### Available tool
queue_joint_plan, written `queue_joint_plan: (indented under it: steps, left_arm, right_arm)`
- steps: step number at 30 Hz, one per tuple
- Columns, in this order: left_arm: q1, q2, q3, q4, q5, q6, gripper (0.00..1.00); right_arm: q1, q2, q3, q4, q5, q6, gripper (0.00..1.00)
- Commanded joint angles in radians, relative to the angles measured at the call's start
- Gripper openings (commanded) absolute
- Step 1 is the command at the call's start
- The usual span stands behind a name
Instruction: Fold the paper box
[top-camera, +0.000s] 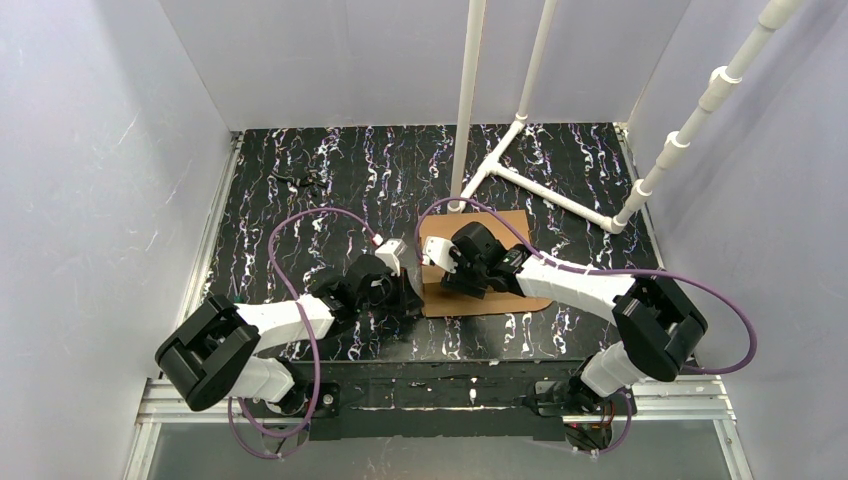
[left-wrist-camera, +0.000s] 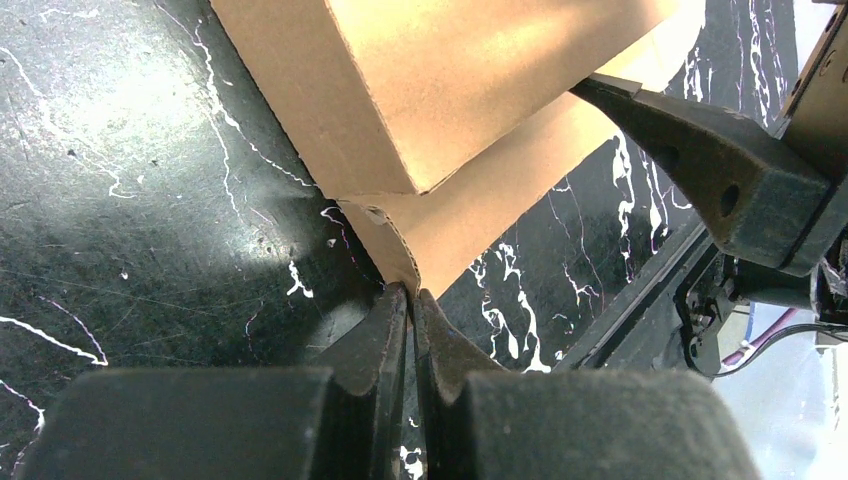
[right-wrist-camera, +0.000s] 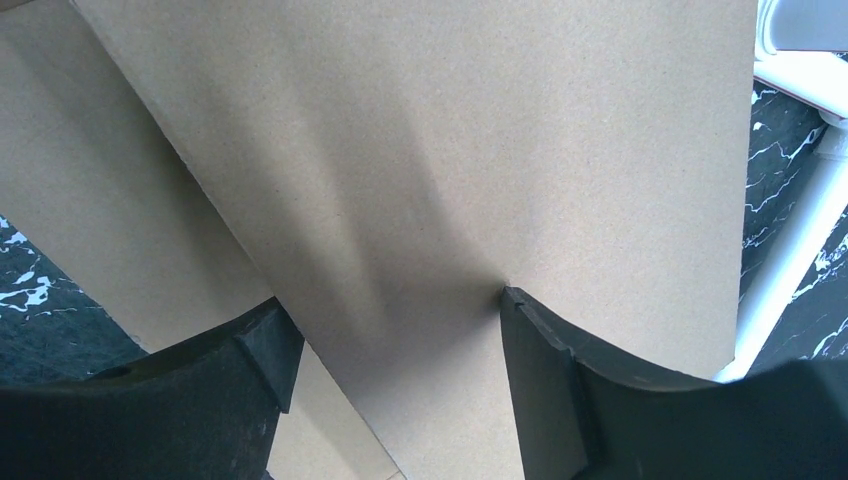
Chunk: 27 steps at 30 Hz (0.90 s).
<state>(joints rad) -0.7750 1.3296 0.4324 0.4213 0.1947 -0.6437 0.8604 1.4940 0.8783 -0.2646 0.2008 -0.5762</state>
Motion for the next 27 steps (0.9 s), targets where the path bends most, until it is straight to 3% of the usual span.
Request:
queue_joint_plan:
  steps: [1, 27]
  left_arm:
    - [-0.020, -0.031, -0.002, 0.021, 0.057, 0.030, 0.00]
    - [-0.027, 0.055, 0.078, 0.005, 0.097, 0.070, 0.00]
  right_arm:
    - [0.008, 0.033, 0.017, -0.037, -0.096, 0.046, 0.77]
    - [0.008, 0.039, 0.021, -0.041, -0.098, 0.049, 0.77]
